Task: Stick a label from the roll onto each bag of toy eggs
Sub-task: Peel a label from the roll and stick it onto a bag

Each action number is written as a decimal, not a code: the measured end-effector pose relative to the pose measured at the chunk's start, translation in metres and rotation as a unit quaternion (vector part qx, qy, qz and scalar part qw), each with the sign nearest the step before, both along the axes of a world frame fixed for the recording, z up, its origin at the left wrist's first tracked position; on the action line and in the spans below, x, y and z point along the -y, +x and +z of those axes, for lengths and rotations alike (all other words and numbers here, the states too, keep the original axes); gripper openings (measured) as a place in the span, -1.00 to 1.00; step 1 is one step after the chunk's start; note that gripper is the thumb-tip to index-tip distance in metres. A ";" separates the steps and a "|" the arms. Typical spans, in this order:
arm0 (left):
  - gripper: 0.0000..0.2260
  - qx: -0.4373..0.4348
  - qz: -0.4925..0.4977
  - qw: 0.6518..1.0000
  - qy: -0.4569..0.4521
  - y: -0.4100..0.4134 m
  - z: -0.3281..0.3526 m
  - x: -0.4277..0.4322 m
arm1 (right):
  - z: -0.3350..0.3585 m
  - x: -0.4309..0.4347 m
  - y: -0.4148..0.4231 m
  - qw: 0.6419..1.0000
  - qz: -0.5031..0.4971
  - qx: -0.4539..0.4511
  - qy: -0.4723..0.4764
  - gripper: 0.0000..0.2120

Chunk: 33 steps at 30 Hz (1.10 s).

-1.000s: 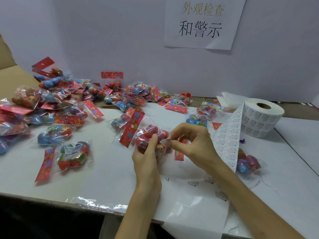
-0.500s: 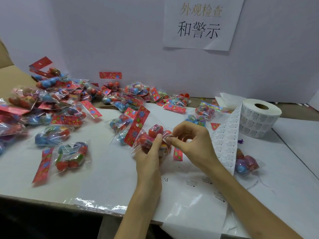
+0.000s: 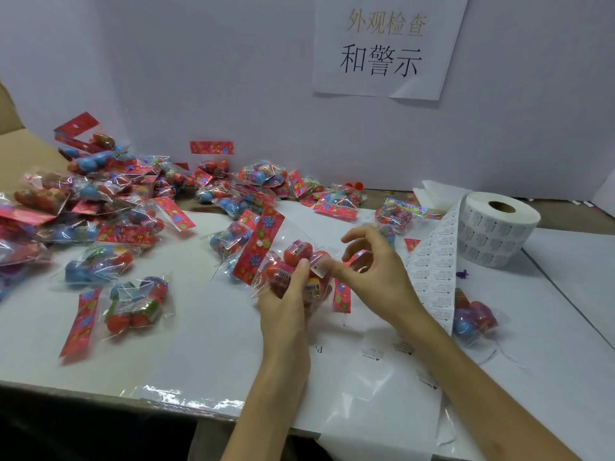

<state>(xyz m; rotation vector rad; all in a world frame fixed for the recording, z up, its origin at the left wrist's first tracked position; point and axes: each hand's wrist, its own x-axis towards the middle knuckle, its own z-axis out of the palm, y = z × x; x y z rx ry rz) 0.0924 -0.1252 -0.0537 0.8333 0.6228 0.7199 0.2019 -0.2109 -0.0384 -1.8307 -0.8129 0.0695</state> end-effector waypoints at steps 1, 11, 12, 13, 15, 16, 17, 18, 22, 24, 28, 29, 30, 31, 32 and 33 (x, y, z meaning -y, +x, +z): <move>-0.62 0.006 -0.005 1.000 -0.001 0.000 0.000 0.000 | 0.000 0.000 0.000 0.999 0.029 -0.026 0.013 -0.51; -0.65 0.040 -0.077 0.994 0.073 -0.001 -0.002 0.003 | 0.004 0.000 0.000 0.995 0.065 -0.066 0.045 -0.88; -0.63 0.037 -0.076 0.993 0.081 -0.001 -0.002 0.003 | 0.004 0.001 0.001 0.993 0.072 -0.074 0.049 -0.87; -0.62 0.036 -0.078 0.993 0.086 0.000 -0.003 0.003 | 0.005 0.002 0.001 0.992 0.080 -0.083 0.053 -0.86; -0.64 0.042 -0.081 0.992 0.084 0.000 -0.003 0.003 | 0.007 0.003 0.000 0.989 0.094 -0.100 0.061 -0.78; -0.66 0.046 -0.084 0.992 0.083 0.001 -0.003 0.002 | 0.008 0.003 0.000 0.987 0.100 -0.110 0.068 -0.73; -0.69 0.050 -0.088 0.991 0.084 0.001 -0.003 0.002 | 0.009 0.003 0.001 0.984 0.106 -0.119 0.073 -0.70; -0.71 0.052 -0.091 0.991 0.084 0.001 -0.004 0.001 | 0.009 0.004 0.001 0.983 0.112 -0.128 0.075 -0.70; -0.70 0.060 -0.106 0.991 0.047 0.000 -0.004 -0.001 | 0.012 0.006 0.005 0.962 0.145 -0.208 0.100 -0.75; -0.66 0.059 -0.107 0.992 0.037 -0.001 -0.004 -0.001 | 0.012 0.008 0.007 0.962 0.138 -0.213 0.103 -0.75; -0.65 0.065 -0.106 0.991 0.041 0.001 -0.005 0.001 | 0.010 0.006 0.007 0.977 0.104 -0.164 0.092 -0.76; -0.65 0.066 -0.103 0.992 0.041 0.001 -0.005 0.001 | 0.010 0.005 0.006 0.979 0.100 -0.153 0.088 -0.75; -0.64 0.061 -0.095 0.993 0.040 0.001 -0.004 0.002 | 0.010 0.005 0.005 0.981 0.097 -0.143 0.083 -0.73; -0.63 0.052 -0.083 0.994 0.040 0.001 -0.004 0.002 | 0.010 0.004 0.004 0.984 0.096 -0.133 0.072 -0.69; -0.63 0.042 -0.070 0.996 0.040 0.001 -0.005 0.002 | 0.010 0.004 0.003 0.986 0.097 -0.123 0.058 -0.67; -0.63 0.034 -0.059 0.997 0.040 0.001 -0.006 0.001 | 0.010 0.004 0.003 0.987 0.101 -0.115 0.046 -0.69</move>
